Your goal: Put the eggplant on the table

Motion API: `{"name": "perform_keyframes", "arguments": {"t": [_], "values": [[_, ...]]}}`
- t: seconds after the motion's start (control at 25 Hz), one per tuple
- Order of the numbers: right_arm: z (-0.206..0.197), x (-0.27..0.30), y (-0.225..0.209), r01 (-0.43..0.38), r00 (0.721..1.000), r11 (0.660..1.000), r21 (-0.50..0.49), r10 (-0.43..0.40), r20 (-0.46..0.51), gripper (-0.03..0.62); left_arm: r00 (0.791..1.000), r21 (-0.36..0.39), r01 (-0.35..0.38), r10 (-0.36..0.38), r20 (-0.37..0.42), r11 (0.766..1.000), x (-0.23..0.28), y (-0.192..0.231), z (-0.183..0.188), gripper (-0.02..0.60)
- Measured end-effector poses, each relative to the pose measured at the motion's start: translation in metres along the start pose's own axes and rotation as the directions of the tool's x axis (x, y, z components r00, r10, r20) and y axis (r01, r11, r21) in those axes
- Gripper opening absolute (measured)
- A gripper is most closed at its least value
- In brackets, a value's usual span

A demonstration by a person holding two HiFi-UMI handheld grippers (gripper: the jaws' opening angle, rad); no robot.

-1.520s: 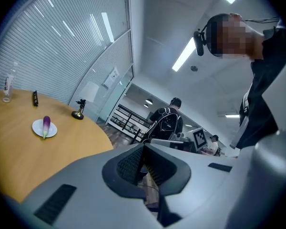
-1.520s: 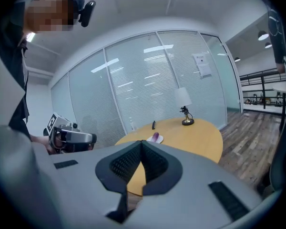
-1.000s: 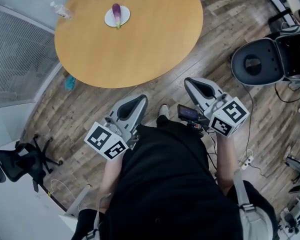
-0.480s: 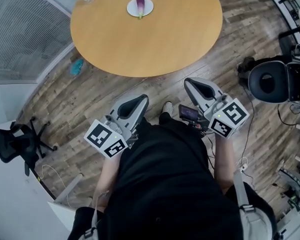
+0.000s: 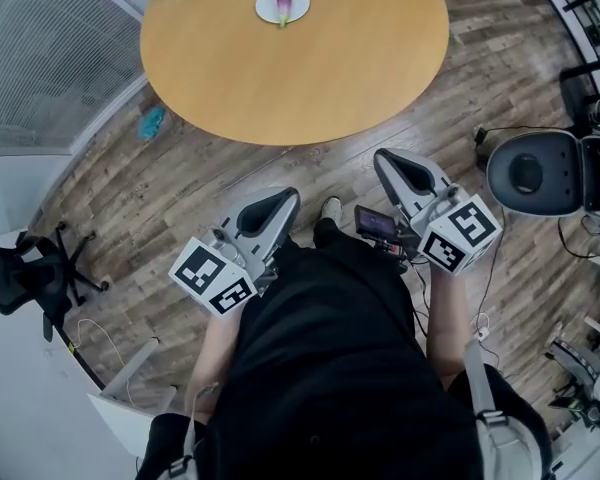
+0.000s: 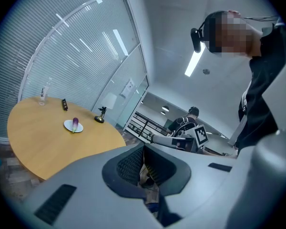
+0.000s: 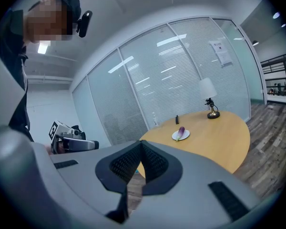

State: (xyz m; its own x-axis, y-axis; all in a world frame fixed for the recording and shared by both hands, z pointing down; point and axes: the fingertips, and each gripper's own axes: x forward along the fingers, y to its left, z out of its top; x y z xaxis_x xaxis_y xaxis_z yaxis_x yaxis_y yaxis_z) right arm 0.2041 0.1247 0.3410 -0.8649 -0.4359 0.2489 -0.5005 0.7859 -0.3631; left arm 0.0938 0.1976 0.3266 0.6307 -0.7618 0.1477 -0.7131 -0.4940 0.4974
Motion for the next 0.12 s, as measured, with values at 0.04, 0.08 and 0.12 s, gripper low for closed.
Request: {"name": "perform_keyframes", "arguments": {"t": [0.04, 0.08, 0.12], "values": [[0.0007, -0.0003, -0.0016, 0.001, 1.0, 1.0, -0.001, -0.001, -0.001, 0.017, 1.0, 0.0, -0.001, 0.001, 0.001, 1.0, 0.0011, 0.0001, 0.0006, 0.012], [0.0015, -0.0007, -0.0034, 0.002, 1.0, 1.0, -0.002, -0.002, -0.001, 0.017, 1.0, 0.0, -0.002, 0.002, 0.001, 1.0, 0.0024, 0.0003, 0.0012, 0.012], [0.0024, -0.0011, -0.0051, 0.002, 1.0, 1.0, -0.003, -0.002, -0.001, 0.017, 1.0, -0.001, -0.003, 0.003, 0.001, 1.0, 0.0037, 0.0004, 0.0019, 0.012]]}}
